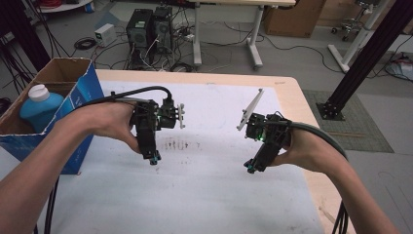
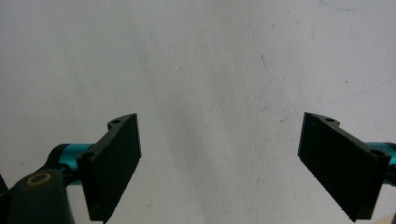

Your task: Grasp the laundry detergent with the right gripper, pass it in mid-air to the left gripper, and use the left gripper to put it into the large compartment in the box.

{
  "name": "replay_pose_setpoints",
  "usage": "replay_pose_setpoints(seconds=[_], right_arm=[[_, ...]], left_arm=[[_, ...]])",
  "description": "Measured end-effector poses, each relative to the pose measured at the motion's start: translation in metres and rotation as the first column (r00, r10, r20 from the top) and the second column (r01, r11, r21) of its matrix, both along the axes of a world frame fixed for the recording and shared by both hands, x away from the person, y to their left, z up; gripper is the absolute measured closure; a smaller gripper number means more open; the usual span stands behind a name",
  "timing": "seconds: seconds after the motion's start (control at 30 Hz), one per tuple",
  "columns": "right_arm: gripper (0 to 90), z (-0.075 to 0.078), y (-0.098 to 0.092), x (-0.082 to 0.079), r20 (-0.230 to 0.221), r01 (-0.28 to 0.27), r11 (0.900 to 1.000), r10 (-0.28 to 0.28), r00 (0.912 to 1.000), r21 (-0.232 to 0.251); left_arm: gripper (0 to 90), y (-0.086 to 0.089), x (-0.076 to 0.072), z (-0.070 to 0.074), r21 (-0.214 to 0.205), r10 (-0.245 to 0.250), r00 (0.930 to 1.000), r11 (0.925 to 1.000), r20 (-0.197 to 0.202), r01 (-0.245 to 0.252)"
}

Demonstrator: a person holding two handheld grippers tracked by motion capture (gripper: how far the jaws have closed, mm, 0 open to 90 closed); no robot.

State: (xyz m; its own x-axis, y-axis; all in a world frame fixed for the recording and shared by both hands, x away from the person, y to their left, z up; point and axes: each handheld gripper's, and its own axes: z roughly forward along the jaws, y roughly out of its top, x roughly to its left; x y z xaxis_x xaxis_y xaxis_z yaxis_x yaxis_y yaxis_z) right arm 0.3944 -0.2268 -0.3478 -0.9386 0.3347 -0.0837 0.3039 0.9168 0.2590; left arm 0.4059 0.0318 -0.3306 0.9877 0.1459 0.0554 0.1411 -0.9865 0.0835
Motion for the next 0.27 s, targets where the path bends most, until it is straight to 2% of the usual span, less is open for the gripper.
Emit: replay_pose_setpoints(seconds=[0.27], right_arm=[[12.4,0.002,-0.0018,-0.0004,0.007,0.007,1.0,-0.007,0.9999,0.006]], left_arm=[[15.9,0.0004,-0.0005,0.0009,-0.014,0.012,0.9999,0.9998,-0.01,-0.012]])
